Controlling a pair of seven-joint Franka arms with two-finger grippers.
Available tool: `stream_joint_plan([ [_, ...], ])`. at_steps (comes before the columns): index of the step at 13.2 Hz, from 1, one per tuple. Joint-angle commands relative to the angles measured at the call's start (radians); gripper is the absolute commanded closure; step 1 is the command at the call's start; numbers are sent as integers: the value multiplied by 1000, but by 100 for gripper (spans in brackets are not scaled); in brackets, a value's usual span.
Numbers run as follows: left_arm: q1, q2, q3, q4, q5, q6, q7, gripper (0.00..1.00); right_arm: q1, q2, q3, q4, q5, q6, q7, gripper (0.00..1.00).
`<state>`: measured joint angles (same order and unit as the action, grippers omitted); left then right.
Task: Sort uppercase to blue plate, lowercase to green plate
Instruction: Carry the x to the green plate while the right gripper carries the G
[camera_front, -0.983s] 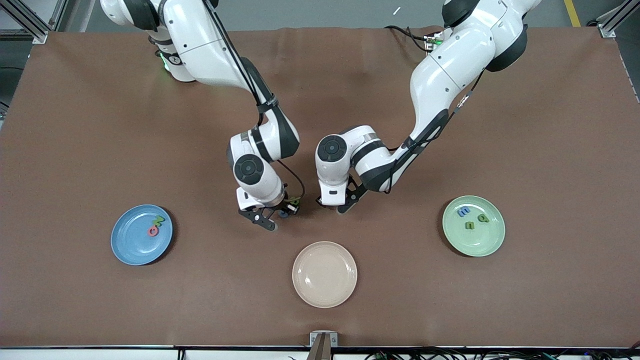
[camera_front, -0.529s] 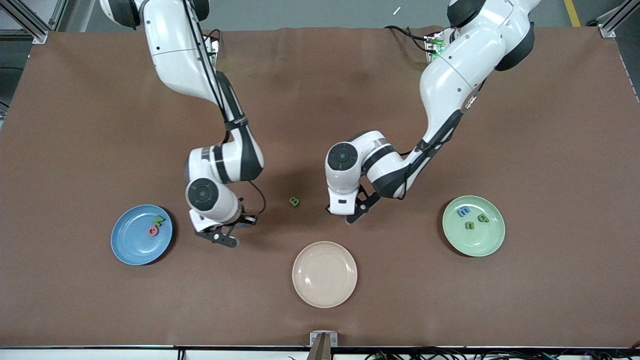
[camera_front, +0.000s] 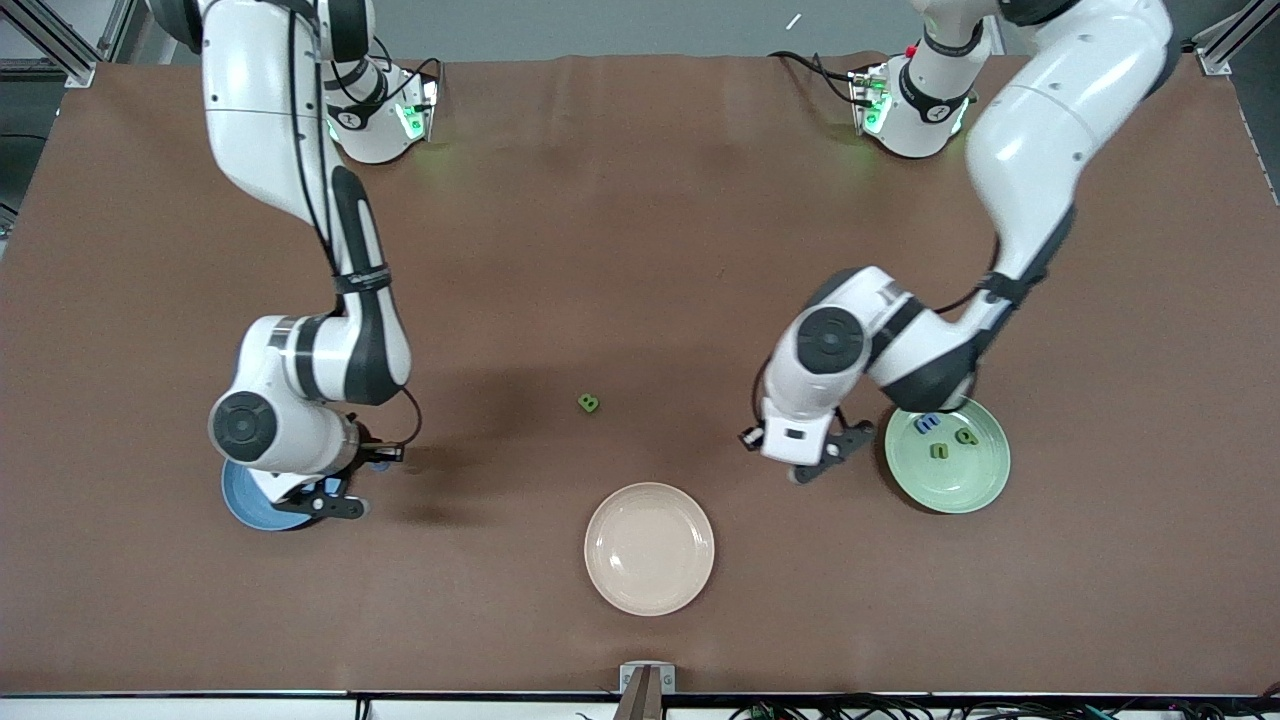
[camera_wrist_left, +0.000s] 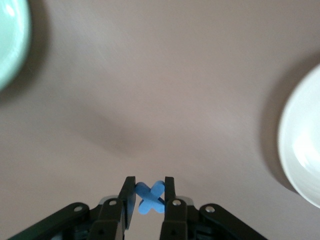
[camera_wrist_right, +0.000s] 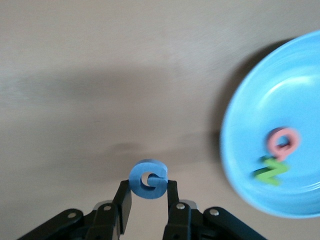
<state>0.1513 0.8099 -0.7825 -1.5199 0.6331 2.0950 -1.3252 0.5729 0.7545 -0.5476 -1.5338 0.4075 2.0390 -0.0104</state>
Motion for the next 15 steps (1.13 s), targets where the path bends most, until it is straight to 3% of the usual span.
stream_joint_plan([
  [1,163,-52,-69,-118,11,7,177,99,-106,-26,12,-15,4,-22,-193,89],
  [5,257,-44,-64,-129,14,7,354,99,-221,-23,14,-23,5,-20,-422,88],
  [7,299,-41,-63,-135,14,7,418,99,-270,-15,15,-23,7,-13,-512,82],
  [8,326,-41,-61,-141,14,7,448,99,-284,-14,18,-23,7,-10,-531,72],
  [10,356,-38,-61,-143,14,7,503,99,-280,-14,20,-23,7,-14,-528,33],
  [11,370,-31,-60,-143,14,7,524,99,-275,-15,20,-23,8,-16,-522,24],
  [13,381,-26,-40,-143,14,7,552,99,-254,-23,20,-19,8,-19,-501,20],
  [15,379,-20,-30,-143,14,8,580,99,-179,-29,20,-11,8,-36,-319,16],
])
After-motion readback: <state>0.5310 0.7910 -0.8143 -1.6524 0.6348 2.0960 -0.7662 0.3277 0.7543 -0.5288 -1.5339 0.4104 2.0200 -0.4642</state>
